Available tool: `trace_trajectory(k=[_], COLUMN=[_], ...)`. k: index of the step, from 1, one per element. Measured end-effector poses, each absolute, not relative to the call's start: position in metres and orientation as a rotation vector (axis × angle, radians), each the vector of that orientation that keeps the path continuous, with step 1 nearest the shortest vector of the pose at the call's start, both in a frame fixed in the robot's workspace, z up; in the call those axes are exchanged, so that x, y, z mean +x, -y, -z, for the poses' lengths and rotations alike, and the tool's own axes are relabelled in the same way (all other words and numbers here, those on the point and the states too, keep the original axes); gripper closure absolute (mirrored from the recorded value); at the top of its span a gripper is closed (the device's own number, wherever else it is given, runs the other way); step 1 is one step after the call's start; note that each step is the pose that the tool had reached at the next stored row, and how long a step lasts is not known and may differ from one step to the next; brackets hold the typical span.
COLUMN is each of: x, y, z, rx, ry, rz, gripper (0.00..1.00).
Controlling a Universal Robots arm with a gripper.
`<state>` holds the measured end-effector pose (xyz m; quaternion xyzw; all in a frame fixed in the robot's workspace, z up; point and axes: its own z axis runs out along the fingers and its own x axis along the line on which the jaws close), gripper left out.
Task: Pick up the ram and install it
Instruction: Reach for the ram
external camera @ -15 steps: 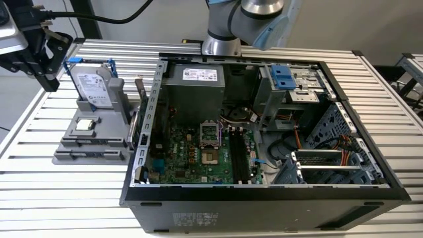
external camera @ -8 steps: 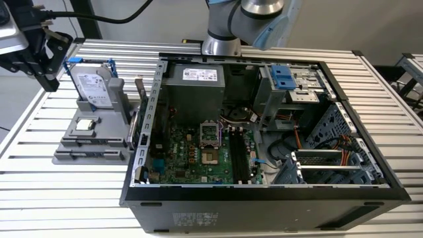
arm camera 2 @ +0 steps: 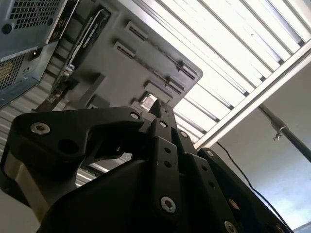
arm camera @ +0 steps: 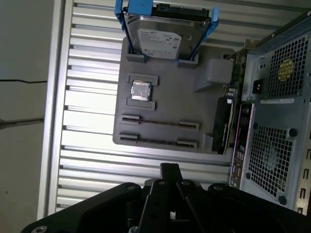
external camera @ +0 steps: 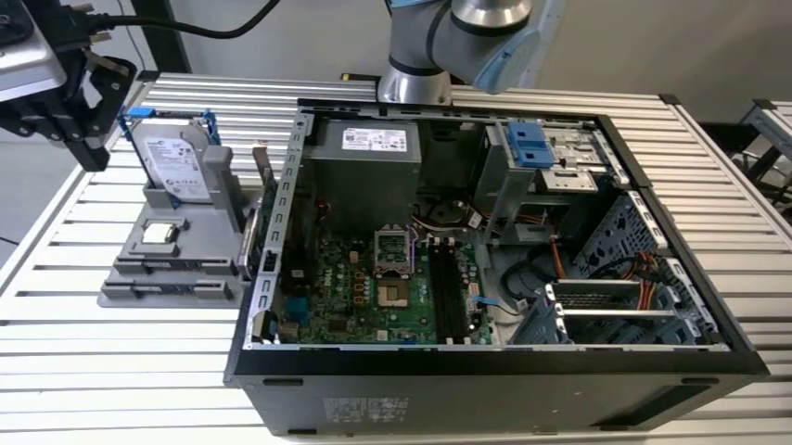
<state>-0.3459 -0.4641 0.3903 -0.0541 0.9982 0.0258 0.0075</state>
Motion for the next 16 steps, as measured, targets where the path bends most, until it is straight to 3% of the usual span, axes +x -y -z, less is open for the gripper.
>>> trace_trajectory(k=[16], x=[-0.3461], y=[0.4641], z=[-0.3908], rx=[-0.539], ry=[-3.085], rz=[-0.079], gripper=[1.0])
